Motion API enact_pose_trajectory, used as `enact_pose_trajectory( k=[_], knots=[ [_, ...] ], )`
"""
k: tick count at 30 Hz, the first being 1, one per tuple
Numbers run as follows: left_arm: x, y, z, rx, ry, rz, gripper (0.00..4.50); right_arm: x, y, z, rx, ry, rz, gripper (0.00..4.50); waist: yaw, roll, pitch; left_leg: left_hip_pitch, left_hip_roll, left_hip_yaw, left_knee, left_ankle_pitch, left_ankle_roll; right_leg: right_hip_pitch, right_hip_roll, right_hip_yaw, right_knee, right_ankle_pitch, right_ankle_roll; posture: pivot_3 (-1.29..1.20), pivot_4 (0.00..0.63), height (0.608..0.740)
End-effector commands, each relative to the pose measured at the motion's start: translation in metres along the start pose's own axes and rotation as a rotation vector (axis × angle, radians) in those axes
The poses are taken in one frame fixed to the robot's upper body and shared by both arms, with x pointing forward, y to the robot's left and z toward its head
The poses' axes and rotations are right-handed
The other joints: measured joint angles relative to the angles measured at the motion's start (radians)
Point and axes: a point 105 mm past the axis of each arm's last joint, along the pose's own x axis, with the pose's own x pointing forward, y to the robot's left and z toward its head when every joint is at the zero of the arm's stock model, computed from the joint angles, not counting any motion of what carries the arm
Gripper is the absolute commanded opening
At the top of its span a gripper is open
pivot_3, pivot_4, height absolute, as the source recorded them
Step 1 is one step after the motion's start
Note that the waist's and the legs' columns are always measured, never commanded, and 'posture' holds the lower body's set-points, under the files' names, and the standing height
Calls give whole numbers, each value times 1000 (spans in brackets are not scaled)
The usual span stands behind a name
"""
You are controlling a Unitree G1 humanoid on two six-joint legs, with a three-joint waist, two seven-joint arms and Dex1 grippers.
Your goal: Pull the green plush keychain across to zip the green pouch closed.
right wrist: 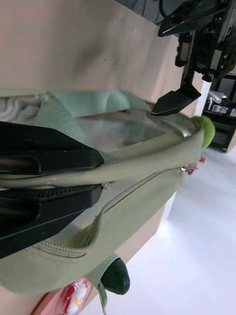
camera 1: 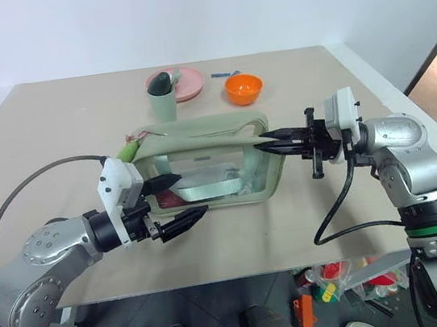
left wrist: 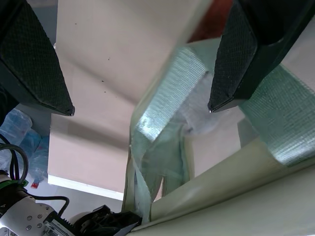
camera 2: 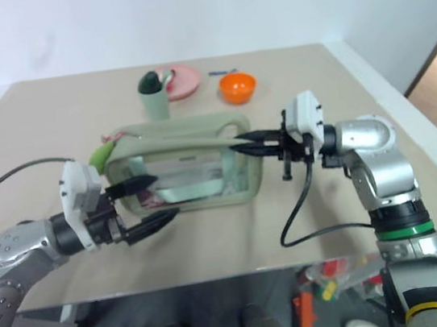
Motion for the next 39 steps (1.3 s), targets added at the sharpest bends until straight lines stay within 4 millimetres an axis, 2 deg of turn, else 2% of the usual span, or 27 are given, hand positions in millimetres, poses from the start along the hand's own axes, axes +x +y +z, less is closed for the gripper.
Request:
enact_pose_trajectory(
  k=[1, 9, 11, 14, 17, 20, 22, 25, 29, 33, 39],
  knots=[
    [-1, 0, 8, 30, -20, -4, 4500, -1, 1, -1, -51, -11, -5, 19, 0, 0, 0, 0, 0, 0, 0, 0, 0, 0, 0, 0, 0, 0, 0, 0, 150, 740],
    [-9, 1, 10, -13, -33, 8, 4500, -7, -1, -18, -37, 28, -22, 19, -1, 0, 0, 0, 0, 0, 1, 0, 0, 0, 0, 0, 0, 0, 0, 0, 150, 740],
    [-17, -2, 17, -38, -47, -8, 4500, -7, 1, -19, -28, 26, -19, 19, -1, 0, 0, 0, 0, 0, 1, 0, 0, 0, 0, 1, 0, 0, 0, 0, 150, 740],
    [-39, 3, 35, -78, -74, 13, 4500, -7, 2, -20, -23, 24, -13, 19, 0, 0, 0, 0, 0, 0, 1, 0, 0, 0, 0, -1, 0, 0, 0, 0, 150, 740],
    [-61, 16, 42, -128, -74, 84, 4500, -6, 2, -18, -25, 22, -12, 19, -2, 1, 1, 1, 1, 0, 0, 0, 0, 0, 0, -1, 1, 0, -1, 0, 150, 740],
    [-75, 31, 38, -132, -65, 193, 4500, -6, 2, -16, -29, 19, -12, 19, -2, 1, 1, 2, 1, 0, 0, 0, 0, 1, 0, -1, 1, 0, -1, 0, 150, 740],
    [-81, 45, 31, -150, -70, 285, 4500, -3, 1, -7, -3, -15, -25, 19, -2, 1, 1, 2, 0, 0, 1, 0, 0, 1, 0, -1, 1, 0, -1, 0, 150, 740],
    [-84, 61, 19, -169, -70, 369, 4500, 1, 5, 1, 4, -15, -3, 19, -1, 1, 1, 2, 0, 1, 1, 0, 0, 1, -1, -1, 1, 0, -1, 0, 150, 740],
    [-72, 64, 13, -128, -81, 361, 4500, 5, 7, 12, 12, -39, -12, 19, 0, 1, 1, 2, 1, 1, 0, 0, 0, 0, 0, -1, 1, 0, -2, 0, 150, 740],
    [-61, 64, 10, -102, -88, 304, 4500, 3, 15, 5, 2, 3, -2, 19, 1, 1, 1, 0, 0, 1, 0, 0, 0, 0, 0, -1, 0, 0, -2, 0, 150, 740],
    [-63, 68, 14, -87, -111, 291, 4500, 1, 14, 6, 1, 10, -20, 19, -1, 1, 1, 0, 1, 1, 0, 0, 0, -1, 0, 0, 0, 0, -1, 0, 150, 740]
  ],
)
